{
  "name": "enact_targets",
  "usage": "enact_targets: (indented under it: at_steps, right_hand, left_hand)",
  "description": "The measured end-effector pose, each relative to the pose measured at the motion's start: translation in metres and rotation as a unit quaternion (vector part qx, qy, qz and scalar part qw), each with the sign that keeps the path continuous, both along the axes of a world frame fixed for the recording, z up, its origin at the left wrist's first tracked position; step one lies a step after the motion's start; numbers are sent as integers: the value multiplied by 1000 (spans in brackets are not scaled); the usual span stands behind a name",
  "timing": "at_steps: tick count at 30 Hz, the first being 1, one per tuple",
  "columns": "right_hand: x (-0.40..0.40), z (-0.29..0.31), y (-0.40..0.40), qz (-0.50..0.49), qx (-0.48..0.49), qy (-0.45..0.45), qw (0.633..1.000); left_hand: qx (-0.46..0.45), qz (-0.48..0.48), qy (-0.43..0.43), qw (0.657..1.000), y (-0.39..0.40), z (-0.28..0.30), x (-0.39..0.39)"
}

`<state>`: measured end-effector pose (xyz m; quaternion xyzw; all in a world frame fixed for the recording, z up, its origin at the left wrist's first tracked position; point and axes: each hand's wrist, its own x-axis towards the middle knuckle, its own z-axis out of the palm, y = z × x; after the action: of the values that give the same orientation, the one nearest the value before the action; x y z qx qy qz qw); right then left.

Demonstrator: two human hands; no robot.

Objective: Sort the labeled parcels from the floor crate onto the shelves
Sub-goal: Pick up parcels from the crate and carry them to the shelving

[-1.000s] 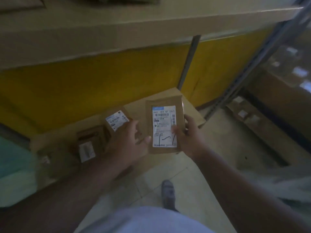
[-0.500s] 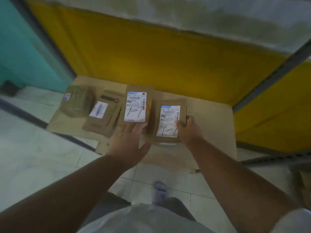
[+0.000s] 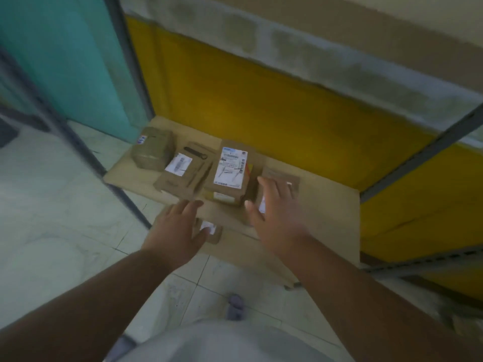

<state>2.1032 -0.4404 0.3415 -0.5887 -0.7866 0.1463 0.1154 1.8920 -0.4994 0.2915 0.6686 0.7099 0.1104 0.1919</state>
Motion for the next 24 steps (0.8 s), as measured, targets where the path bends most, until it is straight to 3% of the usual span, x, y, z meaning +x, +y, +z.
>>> enact_targets:
  at_steps: [9, 15, 24]
  right_hand:
    - [-261, 46, -81, 242, 104, 62, 963]
    - [-432, 63, -124, 338, 103, 98, 930]
    - [-635, 91, -89, 410, 125, 69, 901]
  left_hand:
    - [37, 178, 52, 982, -141, 14, -218]
    - [23, 296, 75, 952, -226, 32, -364]
    - [33, 409, 56, 910, -215, 34, -533]
